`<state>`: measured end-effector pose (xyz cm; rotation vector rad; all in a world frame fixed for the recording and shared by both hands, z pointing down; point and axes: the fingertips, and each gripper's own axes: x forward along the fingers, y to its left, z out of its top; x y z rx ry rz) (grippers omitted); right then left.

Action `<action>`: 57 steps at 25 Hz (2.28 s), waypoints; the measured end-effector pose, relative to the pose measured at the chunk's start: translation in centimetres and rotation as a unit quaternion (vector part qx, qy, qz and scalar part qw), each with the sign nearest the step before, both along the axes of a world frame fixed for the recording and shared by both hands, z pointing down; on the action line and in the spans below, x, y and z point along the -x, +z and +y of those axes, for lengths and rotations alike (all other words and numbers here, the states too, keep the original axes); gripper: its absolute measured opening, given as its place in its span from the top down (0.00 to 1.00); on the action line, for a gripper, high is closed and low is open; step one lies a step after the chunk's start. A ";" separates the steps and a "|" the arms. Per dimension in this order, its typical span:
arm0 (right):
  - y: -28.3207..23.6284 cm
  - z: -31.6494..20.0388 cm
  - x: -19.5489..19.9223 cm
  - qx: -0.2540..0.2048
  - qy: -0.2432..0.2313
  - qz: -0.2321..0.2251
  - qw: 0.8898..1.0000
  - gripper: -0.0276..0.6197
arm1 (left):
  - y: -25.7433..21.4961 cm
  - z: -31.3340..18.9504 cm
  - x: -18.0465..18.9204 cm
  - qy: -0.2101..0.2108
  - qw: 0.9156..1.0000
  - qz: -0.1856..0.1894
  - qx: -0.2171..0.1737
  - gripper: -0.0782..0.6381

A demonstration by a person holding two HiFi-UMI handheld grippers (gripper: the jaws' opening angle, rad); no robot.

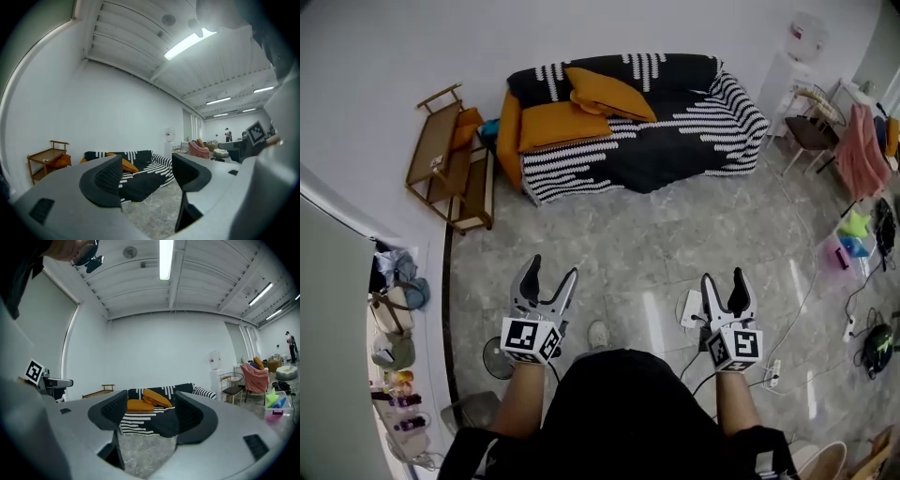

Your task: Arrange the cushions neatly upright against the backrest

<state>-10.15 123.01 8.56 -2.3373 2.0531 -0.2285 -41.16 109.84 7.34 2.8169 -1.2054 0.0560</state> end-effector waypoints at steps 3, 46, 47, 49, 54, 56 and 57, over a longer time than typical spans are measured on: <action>-0.9 -4.2 0.2 0.000 0.010 -0.016 1.000 0.47 | 0.0 -4.2 1.4 -0.004 1.000 -0.001 0.000 0.42; 3.1 -43.5 -18.7 0.010 -0.035 -0.059 0.998 0.51 | 0.7 -38.3 -18.9 -0.024 0.998 -0.001 0.050 0.43; 3.3 -44.0 -19.4 0.014 -0.030 -0.062 0.998 0.51 | 0.9 -39.0 -19.1 -0.025 0.998 -0.001 0.052 0.43; 3.8 -44.8 -20.4 0.019 -0.020 -0.066 0.997 0.52 | 1.4 -40.5 -19.2 -0.025 0.998 -0.001 0.054 0.43; 4.0 -47.9 -22.7 0.022 0.002 -0.053 0.998 0.52 | 3.2 -46.1 -20.7 -0.013 0.998 0.007 0.067 0.43; 4.1 -50.0 -23.6 0.020 0.018 -0.054 0.998 0.53 | 3.8 -49.3 -21.6 -0.001 0.998 0.001 0.068 0.43; 4.1 -51.3 -24.1 0.020 0.026 -0.055 0.998 0.52 | 3.9 -51.0 -22.0 0.003 0.998 -0.001 0.067 0.43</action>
